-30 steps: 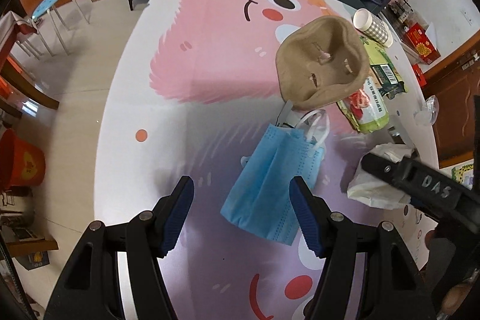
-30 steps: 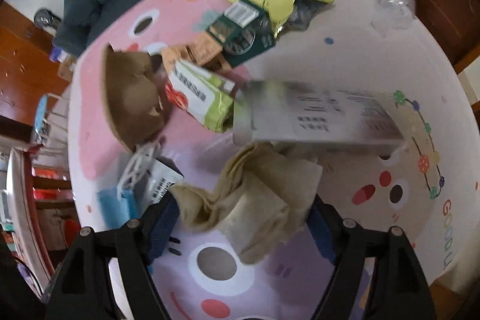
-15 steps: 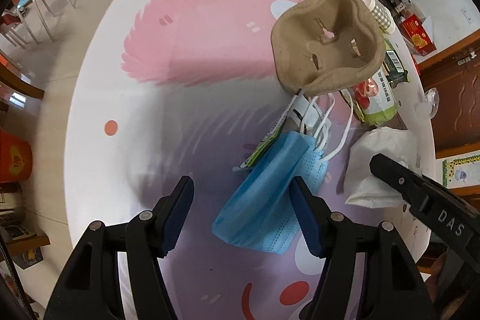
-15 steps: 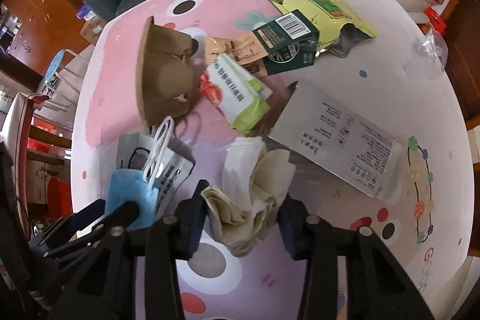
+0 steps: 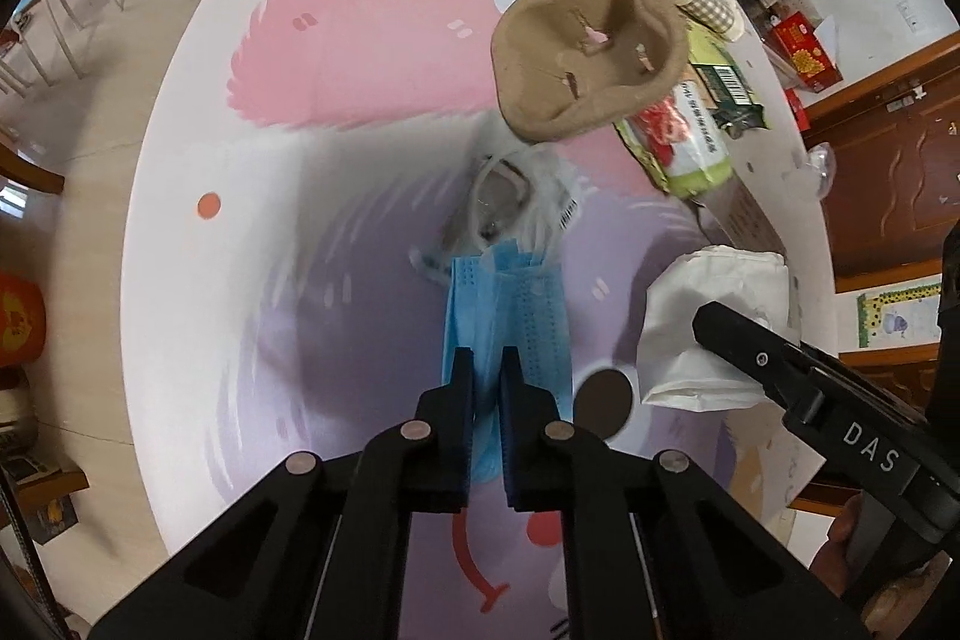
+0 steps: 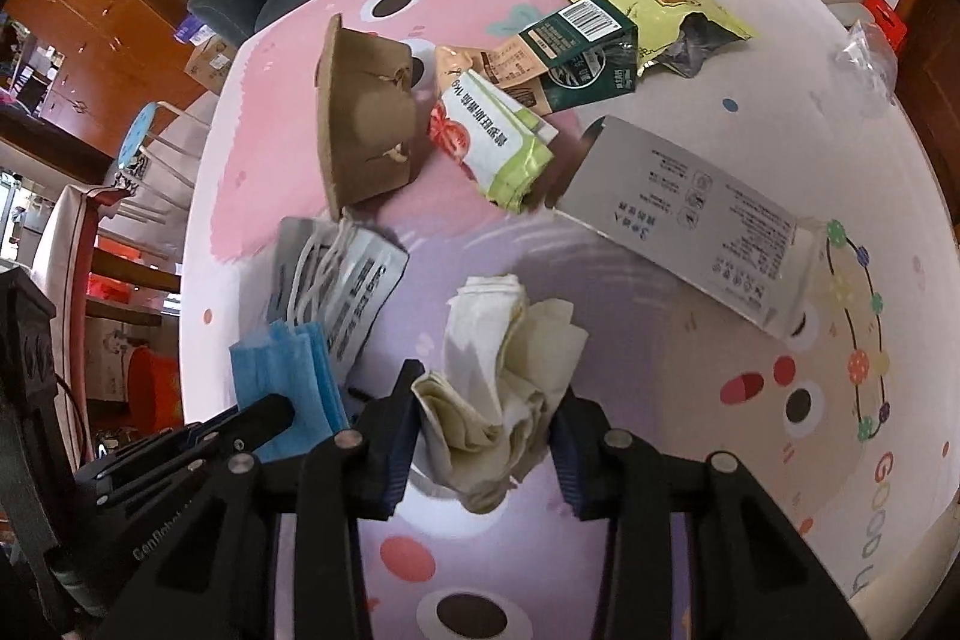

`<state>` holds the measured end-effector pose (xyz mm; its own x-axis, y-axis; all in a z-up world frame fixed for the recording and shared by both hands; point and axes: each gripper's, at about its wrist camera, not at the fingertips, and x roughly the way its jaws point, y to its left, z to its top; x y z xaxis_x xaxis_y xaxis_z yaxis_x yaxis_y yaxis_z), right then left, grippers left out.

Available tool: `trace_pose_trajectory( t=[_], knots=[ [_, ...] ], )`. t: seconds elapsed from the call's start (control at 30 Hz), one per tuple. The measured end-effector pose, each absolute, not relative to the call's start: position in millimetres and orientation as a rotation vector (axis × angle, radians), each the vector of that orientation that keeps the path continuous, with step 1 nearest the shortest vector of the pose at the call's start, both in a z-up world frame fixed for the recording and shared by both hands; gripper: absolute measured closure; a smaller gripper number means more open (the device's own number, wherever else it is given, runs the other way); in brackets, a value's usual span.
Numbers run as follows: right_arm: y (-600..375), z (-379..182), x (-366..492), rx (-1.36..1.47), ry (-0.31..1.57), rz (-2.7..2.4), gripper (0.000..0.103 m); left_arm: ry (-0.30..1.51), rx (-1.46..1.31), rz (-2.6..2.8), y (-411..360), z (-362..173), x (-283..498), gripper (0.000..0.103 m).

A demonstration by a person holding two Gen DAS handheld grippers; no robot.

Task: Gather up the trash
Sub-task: 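Lift the blue mask and tissue off the table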

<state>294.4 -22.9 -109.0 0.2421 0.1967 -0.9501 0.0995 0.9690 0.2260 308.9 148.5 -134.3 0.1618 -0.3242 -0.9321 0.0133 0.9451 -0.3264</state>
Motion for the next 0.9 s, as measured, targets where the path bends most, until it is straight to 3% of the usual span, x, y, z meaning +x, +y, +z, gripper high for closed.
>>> trace_pose_trajectory(
  t=[0.57, 0.9],
  knots=[
    [-37, -42, 222, 0.125, 1.246, 0.131, 0.064, 1.309, -0.202, -0.364, 130, -75, 248, 0.100],
    [-51, -29, 184, 0.057, 1.224, 0.150, 0.064, 1.287, -0.172, -0.394, 105, -53, 217, 0.100]
  ],
)
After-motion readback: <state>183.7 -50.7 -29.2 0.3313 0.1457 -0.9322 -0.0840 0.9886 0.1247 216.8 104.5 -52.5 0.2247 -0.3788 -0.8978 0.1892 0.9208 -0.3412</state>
